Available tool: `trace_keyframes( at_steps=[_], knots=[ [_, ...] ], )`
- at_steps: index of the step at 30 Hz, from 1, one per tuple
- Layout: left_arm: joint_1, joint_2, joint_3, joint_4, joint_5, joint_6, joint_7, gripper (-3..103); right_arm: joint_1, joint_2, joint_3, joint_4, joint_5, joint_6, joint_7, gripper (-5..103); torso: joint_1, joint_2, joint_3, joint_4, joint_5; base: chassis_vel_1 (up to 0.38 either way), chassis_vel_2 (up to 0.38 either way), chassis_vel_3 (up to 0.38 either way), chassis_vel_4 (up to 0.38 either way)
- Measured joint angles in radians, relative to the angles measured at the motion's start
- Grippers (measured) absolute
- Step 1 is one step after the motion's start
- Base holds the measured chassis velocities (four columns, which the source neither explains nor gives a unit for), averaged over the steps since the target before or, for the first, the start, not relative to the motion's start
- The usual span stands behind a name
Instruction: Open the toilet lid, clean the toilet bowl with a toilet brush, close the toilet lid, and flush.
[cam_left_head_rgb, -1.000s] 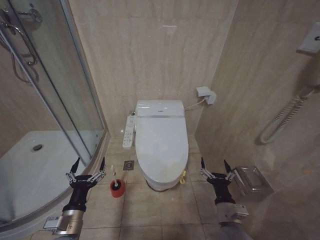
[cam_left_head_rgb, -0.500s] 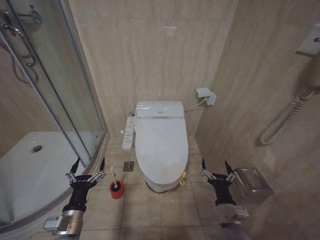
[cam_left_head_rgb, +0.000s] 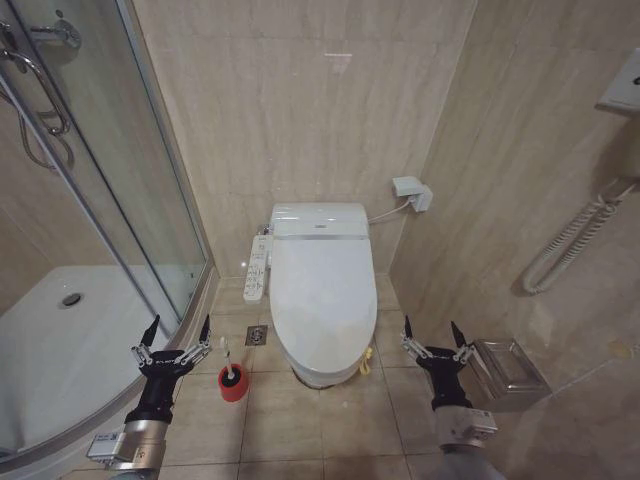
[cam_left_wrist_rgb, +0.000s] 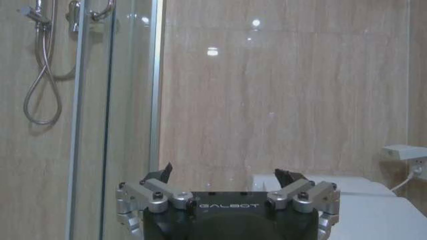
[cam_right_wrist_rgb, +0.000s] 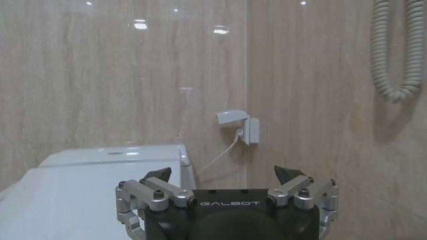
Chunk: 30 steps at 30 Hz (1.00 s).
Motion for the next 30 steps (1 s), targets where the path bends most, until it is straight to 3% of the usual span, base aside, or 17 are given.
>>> trace_keyframes(
  at_steps=[6, 18, 30],
  knots=[
    [0.0, 0.0, 0.0, 0.0, 0.0, 0.0, 0.0, 100, 0.003, -0.02, 0.005, -0.025, -0.003, 0.005, -0.008, 100, 0.001, 0.0, 0.0, 0.0001, 0.0, -0.045, 0.063, 0.053, -0.057],
    [0.0, 0.0, 0.0, 0.0, 0.0, 0.0, 0.0, 100, -0.023, -0.151, -0.042, -0.201, -0.077, -0.009, 0.0, 100, 0.0, 0.0, 0.0, 0.0, 0.0002, 0.0, 0.0, 0.0, 0.0],
    [0.0, 0.0, 0.0, 0.0, 0.0, 0.0, 0.0, 100, 0.019, -0.211, -0.097, -0.378, -0.121, 0.014, -0.016, 100, 0.0, 0.0, 0.0, 0.0, 0.0001, 0.0, 0.0, 0.0, 0.0]
  ],
)
